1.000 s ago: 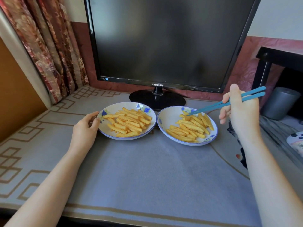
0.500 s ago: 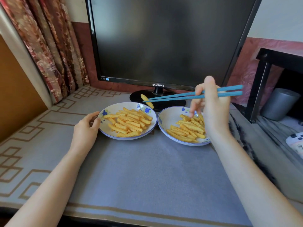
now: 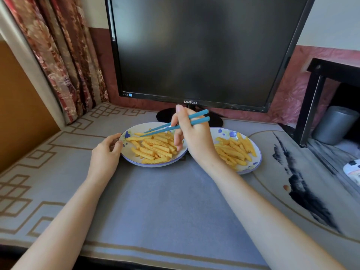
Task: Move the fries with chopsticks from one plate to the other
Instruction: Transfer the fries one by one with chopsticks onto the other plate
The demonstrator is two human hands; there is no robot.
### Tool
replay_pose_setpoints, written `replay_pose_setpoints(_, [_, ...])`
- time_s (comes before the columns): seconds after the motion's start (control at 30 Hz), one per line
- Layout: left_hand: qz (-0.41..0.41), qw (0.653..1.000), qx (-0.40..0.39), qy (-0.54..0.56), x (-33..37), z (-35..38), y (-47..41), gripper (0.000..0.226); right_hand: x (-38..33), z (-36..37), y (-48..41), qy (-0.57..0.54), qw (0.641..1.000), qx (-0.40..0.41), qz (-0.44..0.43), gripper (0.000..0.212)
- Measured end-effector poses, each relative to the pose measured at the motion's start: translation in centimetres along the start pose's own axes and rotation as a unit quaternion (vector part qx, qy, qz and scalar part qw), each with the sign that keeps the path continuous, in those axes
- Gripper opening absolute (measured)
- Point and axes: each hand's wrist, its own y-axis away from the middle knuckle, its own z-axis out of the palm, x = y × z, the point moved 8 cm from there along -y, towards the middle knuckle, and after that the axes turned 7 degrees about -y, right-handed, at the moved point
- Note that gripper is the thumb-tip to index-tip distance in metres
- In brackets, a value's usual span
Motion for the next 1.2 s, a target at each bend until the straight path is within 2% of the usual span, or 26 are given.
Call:
replay_pose_setpoints(0.17, [0.000,1.000,-0.001,-0.002,-0.1,0.0,-0.1,0.031,-1.0,-2.1,-0.1,-0.030,0.999,0.019,-0.016,0.040])
replay_pose_setpoints(0.33, [-0.002,1.000,-0.003,-0.002,-0.2,0.1,-0.1,0.032,-3.6,-8.4,0.1,-0.018,0.994,0.100,-0.030,0.037])
replay_pose_setpoints(0.53, [-0.001,1.000,-0.002,-0.007,-0.2,0.2,-0.2,0.031,-4.1,-15.6,1.2,0.045,0.988,0.145,0.020,0.039])
replay_pose_setpoints(0.7, [0.001,1.000,-0.003,-0.014,-0.3,0.2,-0.2,0.032,-4.1,-18.3,2.0,0.082,0.985,0.143,0.043,0.039])
replay_pose_setpoints(1.2, [-0.001,1.000,0.000,-0.015,-0.3,0.1,-0.1,0.032,-4.7,-18.9,2.8,0.122,0.986,0.090,0.074,0.041])
